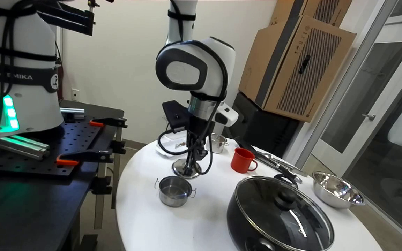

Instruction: Pick up the plastic lunch box and put it on the white lid. Pick up the lid from the table and put it on the silver pot. Pick up the lid from the other silver pot and put it on the table.

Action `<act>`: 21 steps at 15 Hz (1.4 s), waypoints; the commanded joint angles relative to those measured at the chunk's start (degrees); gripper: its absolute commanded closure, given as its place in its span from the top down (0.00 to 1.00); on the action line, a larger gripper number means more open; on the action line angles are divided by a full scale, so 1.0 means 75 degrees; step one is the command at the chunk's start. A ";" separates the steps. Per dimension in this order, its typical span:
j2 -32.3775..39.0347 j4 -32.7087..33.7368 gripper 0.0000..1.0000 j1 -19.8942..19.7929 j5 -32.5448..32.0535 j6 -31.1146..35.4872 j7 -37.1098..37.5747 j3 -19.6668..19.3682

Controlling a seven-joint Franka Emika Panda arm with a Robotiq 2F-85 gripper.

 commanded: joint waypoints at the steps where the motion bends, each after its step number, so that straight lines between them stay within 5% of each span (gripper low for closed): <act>1: -0.0042 0.0312 0.05 -0.0103 0.0687 -0.0142 -0.0058 0.0658; 6: 0.0536 0.1345 0.05 0.0196 0.1262 -0.0477 0.0055 0.0927; 11: 0.1251 0.2264 0.05 0.0695 0.1467 -0.0771 0.0198 0.0576; 21: 0.2436 0.2887 0.05 0.2297 0.1205 -0.0326 0.0952 -0.0973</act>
